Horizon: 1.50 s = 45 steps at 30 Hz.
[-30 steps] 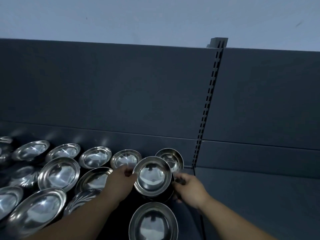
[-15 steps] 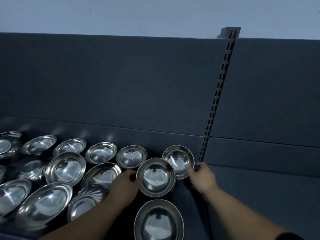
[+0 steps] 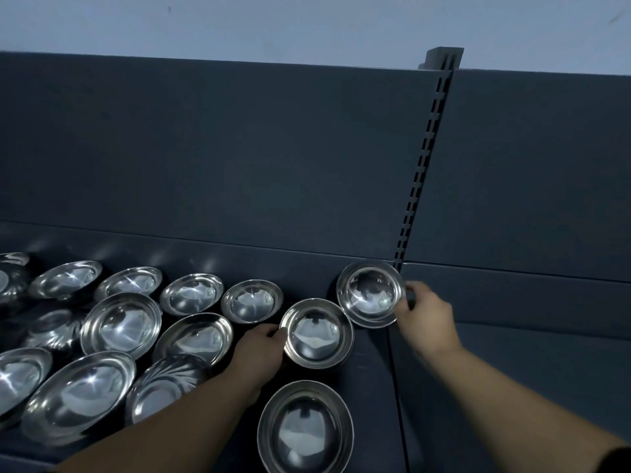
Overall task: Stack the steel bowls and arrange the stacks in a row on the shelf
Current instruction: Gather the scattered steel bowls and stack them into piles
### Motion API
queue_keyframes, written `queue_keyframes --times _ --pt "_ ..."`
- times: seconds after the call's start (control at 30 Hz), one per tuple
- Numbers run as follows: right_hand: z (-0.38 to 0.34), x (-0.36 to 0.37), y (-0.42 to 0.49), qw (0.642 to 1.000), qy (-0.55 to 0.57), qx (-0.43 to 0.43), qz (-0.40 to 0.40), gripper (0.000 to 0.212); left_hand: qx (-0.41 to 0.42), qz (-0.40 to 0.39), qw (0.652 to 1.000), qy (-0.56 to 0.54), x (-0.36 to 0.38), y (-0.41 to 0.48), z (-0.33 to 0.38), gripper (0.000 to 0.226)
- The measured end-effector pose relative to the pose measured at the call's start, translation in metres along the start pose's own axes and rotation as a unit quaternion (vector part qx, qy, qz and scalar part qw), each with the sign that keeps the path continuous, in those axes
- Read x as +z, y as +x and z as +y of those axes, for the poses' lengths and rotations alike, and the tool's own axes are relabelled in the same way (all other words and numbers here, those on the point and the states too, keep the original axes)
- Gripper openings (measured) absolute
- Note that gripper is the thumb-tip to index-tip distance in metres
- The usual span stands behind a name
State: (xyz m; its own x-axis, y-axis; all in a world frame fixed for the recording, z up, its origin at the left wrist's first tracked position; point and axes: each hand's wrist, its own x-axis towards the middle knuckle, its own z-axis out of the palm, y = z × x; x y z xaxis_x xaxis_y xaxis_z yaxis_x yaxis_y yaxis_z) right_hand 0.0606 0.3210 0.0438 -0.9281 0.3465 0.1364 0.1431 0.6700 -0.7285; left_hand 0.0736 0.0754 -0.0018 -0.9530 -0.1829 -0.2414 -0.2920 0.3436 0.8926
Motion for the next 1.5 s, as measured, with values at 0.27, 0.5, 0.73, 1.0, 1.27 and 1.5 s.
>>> queue_keyframes --times 0.27,0.5,0.73,1.0,1.27,1.5 --pt "-0.025 -0.015 -0.013 0.998 0.052 -0.015 -0.03 0.02 -0.013 -0.035 0.995 -0.092 0.014 0.002 0.006 0.024" --pt "-0.027 0.005 -0.027 0.982 0.126 0.041 -0.133 0.013 0.073 0.058 0.996 -0.015 -0.002 -0.019 0.021 0.034" --pt "-0.021 0.013 -0.052 0.97 0.148 0.021 -0.192 0.016 0.085 0.042 0.995 0.002 -0.01 -0.03 0.021 0.014" --pt "0.006 0.022 -0.086 0.931 -0.02 0.015 -0.365 0.049 0.029 0.065 0.995 -0.063 -0.016 -0.025 0.018 0.008" --pt "0.031 0.0 -0.074 0.953 0.013 0.035 -0.301 0.01 -0.016 0.007 0.979 -0.204 -0.004 -0.009 0.02 0.014" --pt "0.038 -0.053 -0.041 0.98 0.067 0.06 -0.179 0.004 -0.003 -0.01 0.987 -0.163 0.007 -0.003 0.021 0.022"
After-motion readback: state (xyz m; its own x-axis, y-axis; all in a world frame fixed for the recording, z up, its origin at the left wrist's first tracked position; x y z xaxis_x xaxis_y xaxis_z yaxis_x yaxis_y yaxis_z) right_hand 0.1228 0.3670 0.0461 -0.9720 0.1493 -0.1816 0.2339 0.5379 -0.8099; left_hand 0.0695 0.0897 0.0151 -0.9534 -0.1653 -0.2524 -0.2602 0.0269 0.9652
